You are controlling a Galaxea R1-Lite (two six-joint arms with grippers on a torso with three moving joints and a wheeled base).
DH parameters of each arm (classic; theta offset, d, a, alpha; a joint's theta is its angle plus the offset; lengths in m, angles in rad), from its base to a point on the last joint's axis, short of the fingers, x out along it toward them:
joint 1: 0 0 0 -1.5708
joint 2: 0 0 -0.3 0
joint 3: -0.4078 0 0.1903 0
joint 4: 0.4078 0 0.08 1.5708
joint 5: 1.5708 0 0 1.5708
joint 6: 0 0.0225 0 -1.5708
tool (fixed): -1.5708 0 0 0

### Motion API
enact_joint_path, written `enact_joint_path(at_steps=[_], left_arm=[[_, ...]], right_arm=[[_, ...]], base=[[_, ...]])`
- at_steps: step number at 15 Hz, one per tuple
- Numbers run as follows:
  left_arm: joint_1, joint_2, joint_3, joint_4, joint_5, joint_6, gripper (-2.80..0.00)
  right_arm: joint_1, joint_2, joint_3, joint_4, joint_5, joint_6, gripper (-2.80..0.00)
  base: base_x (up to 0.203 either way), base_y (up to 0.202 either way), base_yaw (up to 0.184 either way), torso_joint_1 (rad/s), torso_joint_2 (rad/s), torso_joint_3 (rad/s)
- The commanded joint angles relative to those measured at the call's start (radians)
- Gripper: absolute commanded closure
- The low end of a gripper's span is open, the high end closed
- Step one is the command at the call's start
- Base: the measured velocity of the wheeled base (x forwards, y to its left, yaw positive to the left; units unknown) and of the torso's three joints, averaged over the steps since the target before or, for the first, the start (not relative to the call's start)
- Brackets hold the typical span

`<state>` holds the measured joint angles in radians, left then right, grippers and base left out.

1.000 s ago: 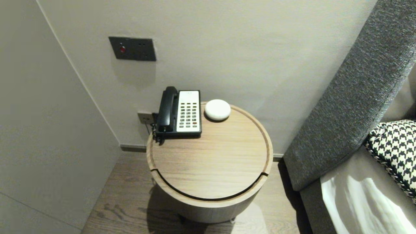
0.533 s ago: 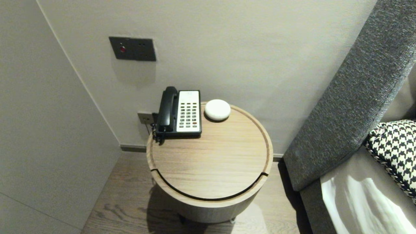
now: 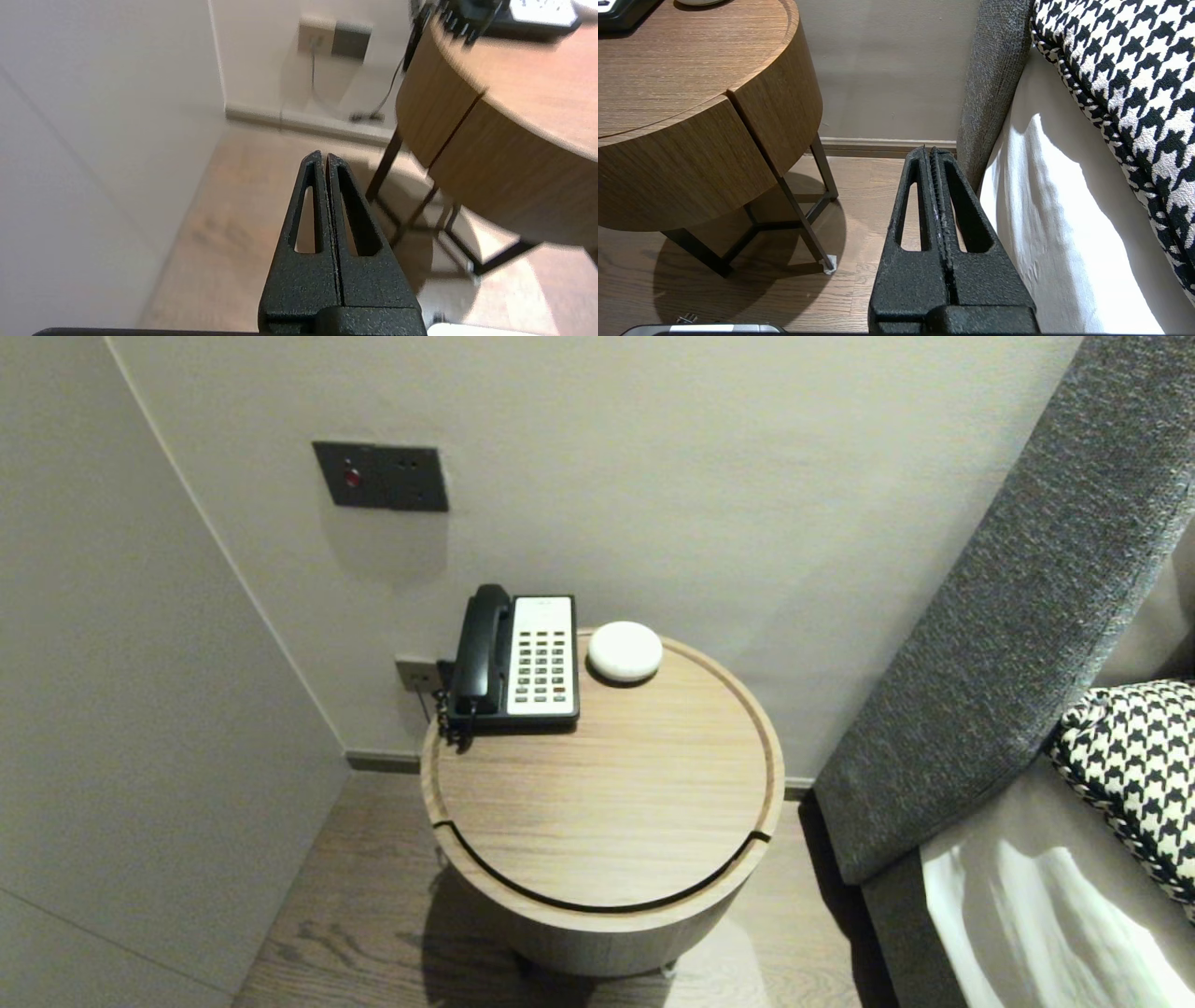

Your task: Open the nightstand drawer

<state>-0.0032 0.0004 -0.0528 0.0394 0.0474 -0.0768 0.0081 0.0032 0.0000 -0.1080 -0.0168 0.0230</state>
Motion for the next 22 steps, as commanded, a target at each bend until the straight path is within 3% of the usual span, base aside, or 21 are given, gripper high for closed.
enact_joint_path(at_steps=[1,3,22], left_arm=[[0.0,0.0,0.046,-0.073,-0.028,0.042,0.0],[0.0,0.001,0.053,-0.074,-0.035,0.068,0.0],[0.0,0.0,0.053,-0.072,-0.043,0.061,0.0]], right_arm=[[0.001,0.001,0.04,-0.001,0.0,0.0,0.0],[0.001,0.001,0.04,-0.001,0.0,0.0,0.0],[0.001,0.0,0.04,-0.004,-0.001,-0.006,0.0]], base=[[0.0,0.0,0.0,0.0,0.0,0.0],[0.0,0.0,0.0,0.0,0.0,0.0],[0.0,0.0,0.0,0.0,0.0,0.0]])
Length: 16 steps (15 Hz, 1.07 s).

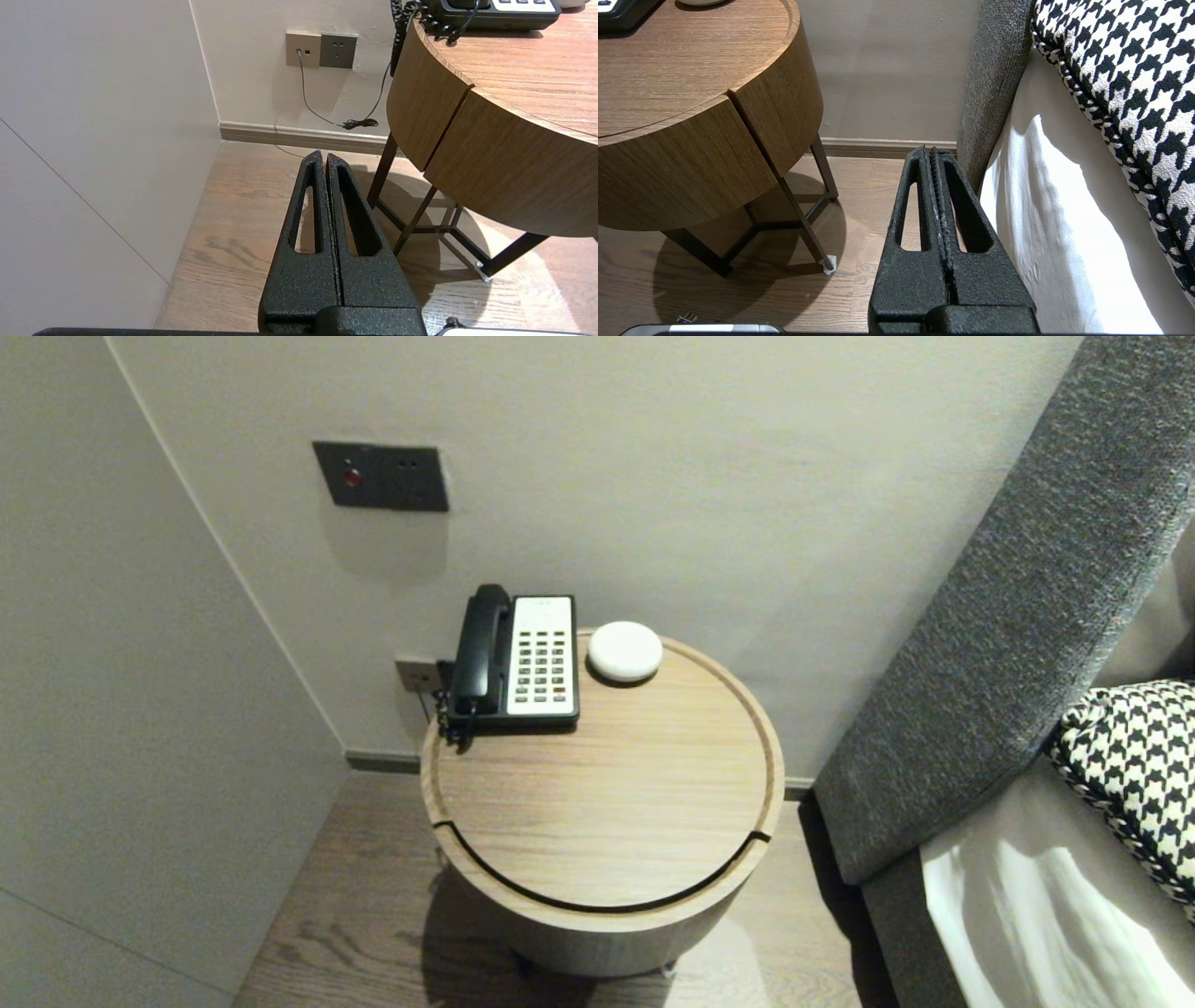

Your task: Open the nightstand drawer

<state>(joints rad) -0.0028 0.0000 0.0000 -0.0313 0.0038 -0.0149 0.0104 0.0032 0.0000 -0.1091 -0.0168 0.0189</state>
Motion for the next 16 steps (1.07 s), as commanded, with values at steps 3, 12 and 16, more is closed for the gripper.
enact_joint_path(at_steps=[3,12,16], left_arm=[[0.0,0.0,0.0,-0.001,0.001,0.0,0.0],[0.0,0.0,0.0,-0.001,0.001,0.0,0.0],[0.001,0.001,0.0,-0.001,0.001,0.0,0.0]], right_arm=[[0.0,-0.003,0.039,-0.001,-0.002,-0.01,0.0],[0.009,0.347,-0.32,0.109,0.073,-0.014,0.0],[0.017,0.72,-0.515,0.003,0.082,0.018,0.0]], base=[[0.0,0.0,0.0,0.0,0.0,0.0],[0.0,0.0,0.0,0.0,0.0,0.0],[0.0,0.0,0.0,0.0,0.0,0.0]])
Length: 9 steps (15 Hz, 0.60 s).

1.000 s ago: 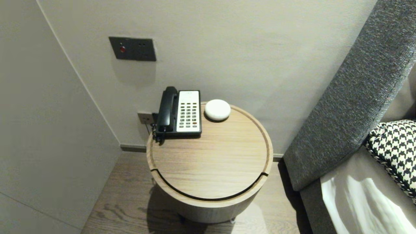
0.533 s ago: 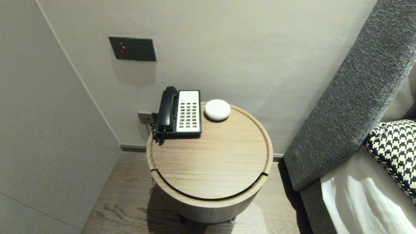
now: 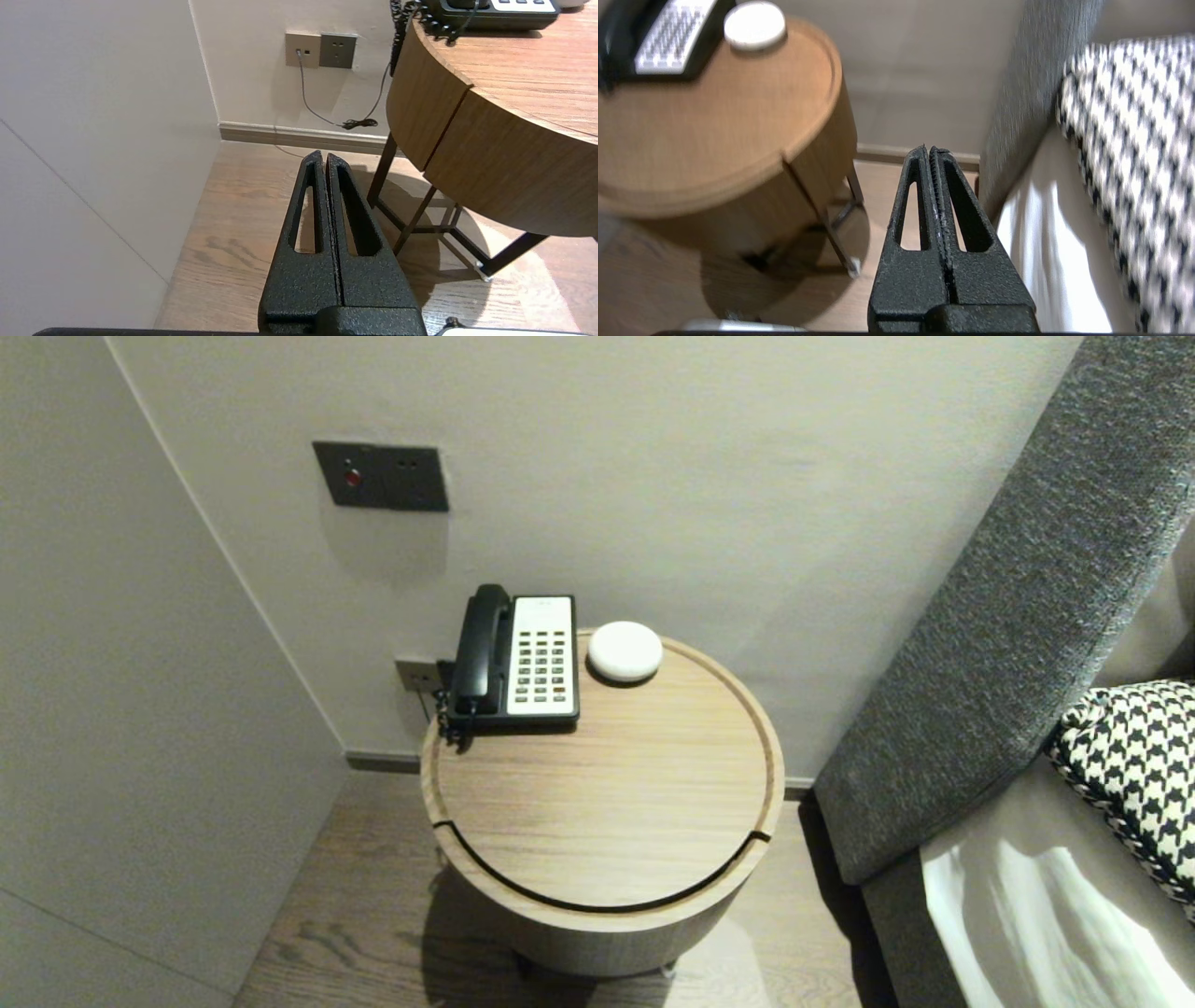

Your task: Open the nightstand drawer

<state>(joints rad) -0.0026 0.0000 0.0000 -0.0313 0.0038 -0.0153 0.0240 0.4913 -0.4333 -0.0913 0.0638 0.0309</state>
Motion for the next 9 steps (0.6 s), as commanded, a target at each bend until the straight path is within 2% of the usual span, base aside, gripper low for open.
enact_joint_path(at_steps=[1,3,6,9], left_arm=[[0.0,0.001,0.0,-0.001,0.001,0.0,0.0],[0.0,0.001,0.0,-0.001,0.001,0.0,0.0],[0.0,0.0,0.0,-0.001,0.001,0.0,0.0],[0.001,0.0,0.0,-0.001,0.001,0.0,0.0]], right_arm=[[0.012,0.322,-0.136,-0.025,0.002,0.02,0.0],[0.078,0.502,-0.266,-0.034,-0.007,0.112,0.0],[0.275,0.753,-0.444,0.055,-0.037,0.336,0.0],[0.416,0.912,-0.482,0.108,-0.041,0.474,0.0]], base=[[0.0,0.0,0.0,0.0,0.0,0.0],[0.0,0.0,0.0,0.0,0.0,0.0],[0.0,0.0,0.0,0.0,0.0,0.0],[0.0,0.0,0.0,0.0,0.0,0.0]])
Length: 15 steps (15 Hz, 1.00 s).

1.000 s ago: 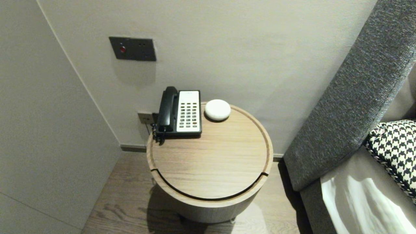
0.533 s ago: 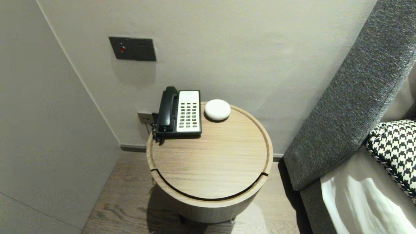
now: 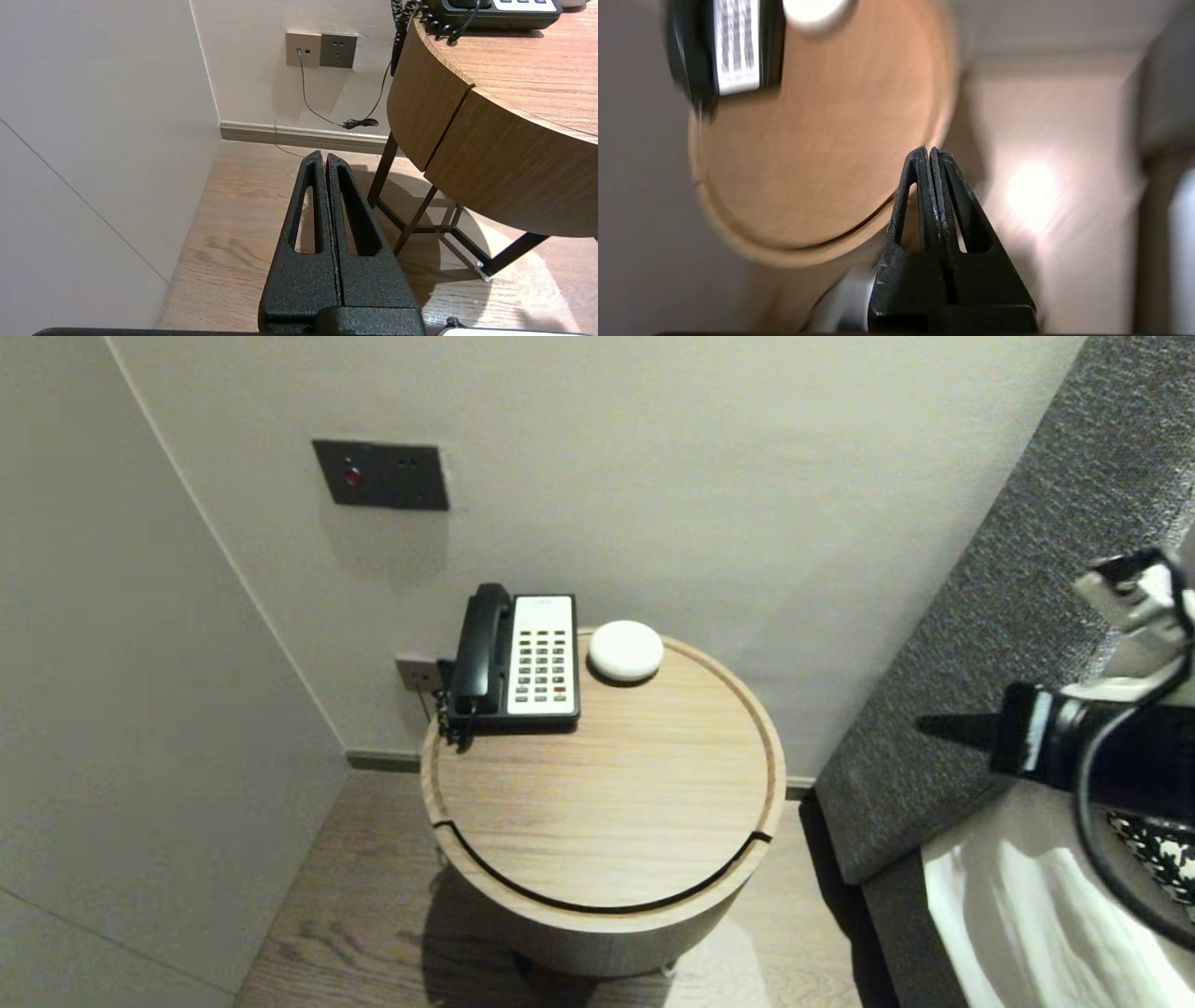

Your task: Open the nightstand drawer

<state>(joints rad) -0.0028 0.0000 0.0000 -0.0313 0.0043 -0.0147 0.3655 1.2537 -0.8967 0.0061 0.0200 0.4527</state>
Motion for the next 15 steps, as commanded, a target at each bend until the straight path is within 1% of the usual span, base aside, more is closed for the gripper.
enact_joint_path(at_steps=[1,2,4,6,7,13,15], left_arm=[[0.0,0.0,0.0,0.0,0.0,-0.001,0.0],[0.0,0.0,0.0,-0.001,0.0,-0.001,0.0],[0.0,0.0,0.0,-0.001,0.0,-0.001,0.0],[0.0,0.0,0.0,0.0,0.0,-0.001,0.0],[0.0,0.0,0.0,-0.001,0.0,-0.001,0.0],[0.0,0.001,0.0,-0.001,0.0,-0.001,0.0],[0.0,0.0,0.0,-0.001,0.0,-0.001,0.0]], right_arm=[[0.097,0.171,0.009,0.014,0.013,0.076,0.0],[0.113,0.198,0.046,0.007,0.024,0.084,0.0],[0.137,0.246,0.106,-0.097,0.032,0.088,0.0],[0.147,0.287,0.174,-0.239,0.031,0.083,0.0],[0.155,0.303,0.195,-0.268,0.031,0.081,0.0],[0.177,0.336,0.191,-0.286,0.034,0.078,0.0],[0.182,0.359,0.201,-0.373,0.031,0.077,0.0]], base=[[0.0,0.0,0.0,0.0,0.0,0.0],[0.0,0.0,0.0,0.0,0.0,0.0],[0.0,0.0,0.0,0.0,0.0,0.0],[0.0,0.0,0.0,0.0,0.0,0.0],[0.0,0.0,0.0,0.0,0.0,0.0],[0.0,0.0,0.0,0.0,0.0,0.0],[0.0,0.0,0.0,0.0,0.0,0.0]])
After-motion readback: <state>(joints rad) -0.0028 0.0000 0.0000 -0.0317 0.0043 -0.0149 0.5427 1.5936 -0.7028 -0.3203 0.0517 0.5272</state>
